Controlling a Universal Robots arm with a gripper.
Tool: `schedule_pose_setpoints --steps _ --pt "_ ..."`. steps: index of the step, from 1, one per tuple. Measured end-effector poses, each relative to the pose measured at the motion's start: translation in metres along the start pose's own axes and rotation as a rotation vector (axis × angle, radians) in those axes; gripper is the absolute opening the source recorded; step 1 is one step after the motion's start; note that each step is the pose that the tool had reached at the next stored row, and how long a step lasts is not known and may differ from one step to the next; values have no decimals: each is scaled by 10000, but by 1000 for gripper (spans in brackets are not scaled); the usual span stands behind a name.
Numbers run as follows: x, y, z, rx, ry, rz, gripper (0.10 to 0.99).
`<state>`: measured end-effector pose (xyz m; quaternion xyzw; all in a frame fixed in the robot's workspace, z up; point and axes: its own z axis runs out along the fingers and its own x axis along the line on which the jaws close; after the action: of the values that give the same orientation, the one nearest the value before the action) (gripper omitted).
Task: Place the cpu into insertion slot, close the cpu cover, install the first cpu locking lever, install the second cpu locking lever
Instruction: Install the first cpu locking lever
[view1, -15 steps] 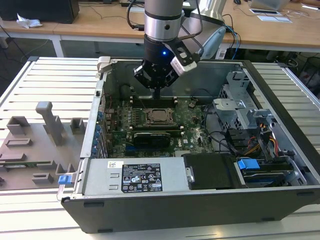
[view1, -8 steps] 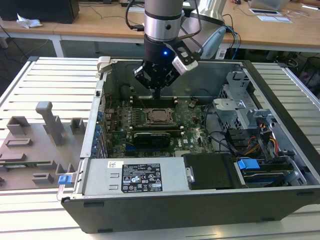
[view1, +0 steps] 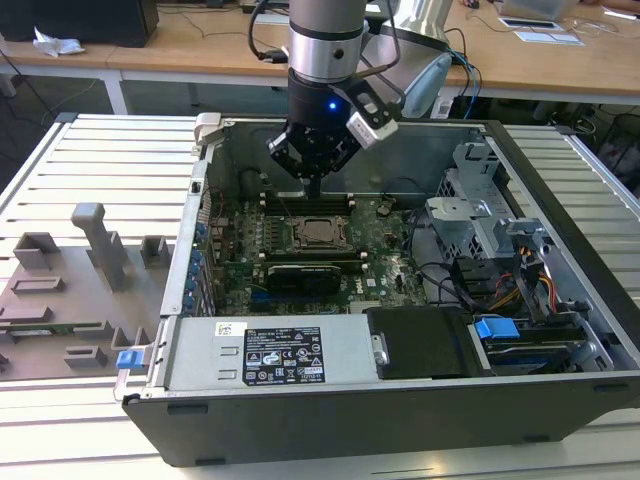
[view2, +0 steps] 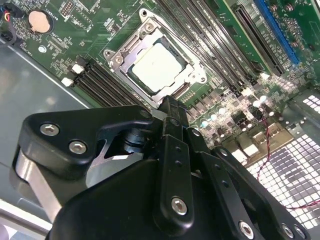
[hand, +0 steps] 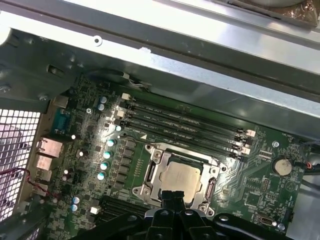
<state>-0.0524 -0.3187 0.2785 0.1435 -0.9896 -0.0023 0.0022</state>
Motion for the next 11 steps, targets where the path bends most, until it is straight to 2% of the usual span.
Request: schedule_pose_setpoints --steps 5,9,11 --pt "2 1 0 0 0 -41 106" --pt "134 40 2 -6 -2 -23 106" --pt "162 48 2 -6 -3 -22 106"
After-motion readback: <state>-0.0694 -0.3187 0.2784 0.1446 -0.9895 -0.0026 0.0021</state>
